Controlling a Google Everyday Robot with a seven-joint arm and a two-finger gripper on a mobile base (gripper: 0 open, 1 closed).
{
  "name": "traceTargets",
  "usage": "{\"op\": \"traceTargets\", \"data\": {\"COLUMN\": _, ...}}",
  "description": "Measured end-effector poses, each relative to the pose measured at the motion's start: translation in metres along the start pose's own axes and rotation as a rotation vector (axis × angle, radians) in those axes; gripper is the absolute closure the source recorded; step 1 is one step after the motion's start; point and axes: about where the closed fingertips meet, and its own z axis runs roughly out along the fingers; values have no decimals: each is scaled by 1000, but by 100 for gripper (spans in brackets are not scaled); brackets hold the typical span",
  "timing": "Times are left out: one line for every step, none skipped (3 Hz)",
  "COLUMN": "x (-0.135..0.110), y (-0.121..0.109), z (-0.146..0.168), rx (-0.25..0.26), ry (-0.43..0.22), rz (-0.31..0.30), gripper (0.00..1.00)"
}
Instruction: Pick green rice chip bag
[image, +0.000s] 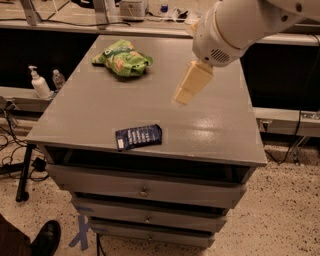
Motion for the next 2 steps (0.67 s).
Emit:
{"op": "traceTargets", "data": {"x": -11, "y": -13, "z": 26, "rx": 12, "ry": -78, "rz": 6, "gripper": 0}}
{"op": "traceTargets", "data": {"x": -24, "y": -43, "z": 59, "rx": 53, "ry": -174, "rz": 28, "gripper": 0}}
